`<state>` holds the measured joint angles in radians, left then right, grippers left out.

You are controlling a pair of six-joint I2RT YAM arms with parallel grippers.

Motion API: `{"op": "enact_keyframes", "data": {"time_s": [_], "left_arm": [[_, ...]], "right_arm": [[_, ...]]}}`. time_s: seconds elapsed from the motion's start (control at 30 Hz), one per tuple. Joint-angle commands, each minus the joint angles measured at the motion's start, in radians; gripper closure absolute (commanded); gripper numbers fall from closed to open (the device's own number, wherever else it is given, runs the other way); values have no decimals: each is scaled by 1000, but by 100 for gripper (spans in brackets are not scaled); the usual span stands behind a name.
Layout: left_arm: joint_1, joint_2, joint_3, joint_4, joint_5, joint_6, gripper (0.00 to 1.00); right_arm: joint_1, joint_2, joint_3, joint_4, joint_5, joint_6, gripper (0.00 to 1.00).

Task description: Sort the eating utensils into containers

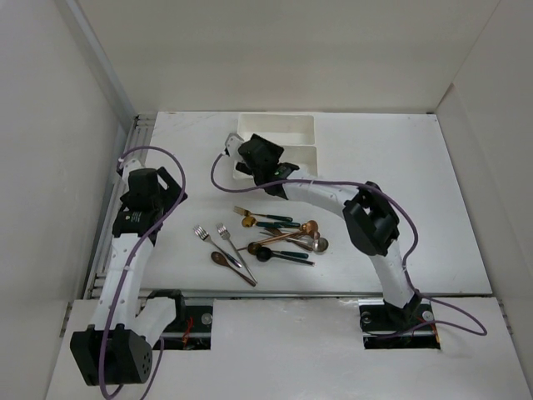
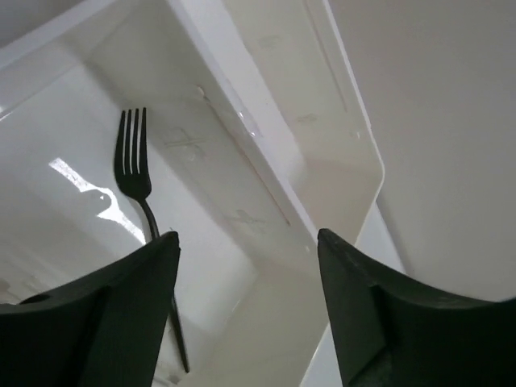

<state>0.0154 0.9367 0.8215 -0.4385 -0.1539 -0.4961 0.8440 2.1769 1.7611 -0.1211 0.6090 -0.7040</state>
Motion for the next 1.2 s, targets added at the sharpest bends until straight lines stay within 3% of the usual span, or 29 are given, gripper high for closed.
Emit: {"op": "enact_keyframes", "data": {"time_s": [0.0, 0.07, 0.1, 0.13, 0.23, 0.33, 0.53, 0.8, 1.03, 1.17], "left_arm": [[6, -38, -13, 21, -24, -3, 21], [15, -58, -13, 30, -33, -2, 21], [26, -58, -13, 30, -33, -2, 21], [26, -71, -13, 18, -33, -15, 21], [44, -96, -22, -22, -24, -79, 21], [44, -117, -41, -60, 33, -119, 24], [44, -136, -105, -132, 134, -214, 27], [44, -157, -124, -141, 123, -237, 28], [44, -176, -124, -141, 123, -237, 28], [44, -176, -124, -141, 123, -237, 28]], "right_arm": [[51, -138, 64, 49, 112, 240, 24], [93, -219, 64, -121, -13, 428, 22], [122, -238, 64, -190, -231, 481, 22], [133, -250, 64, -284, -326, 612, 22], [142, -259, 2, -338, -639, 825, 24], [153, -232, -93, -299, -774, 1018, 38], [201, -195, -219, -246, -692, 1094, 47], [210, -151, -285, -154, -692, 1104, 52], [248, -106, -236, -153, -640, 1101, 53], [248, -33, -160, -263, -566, 1126, 64]]}}
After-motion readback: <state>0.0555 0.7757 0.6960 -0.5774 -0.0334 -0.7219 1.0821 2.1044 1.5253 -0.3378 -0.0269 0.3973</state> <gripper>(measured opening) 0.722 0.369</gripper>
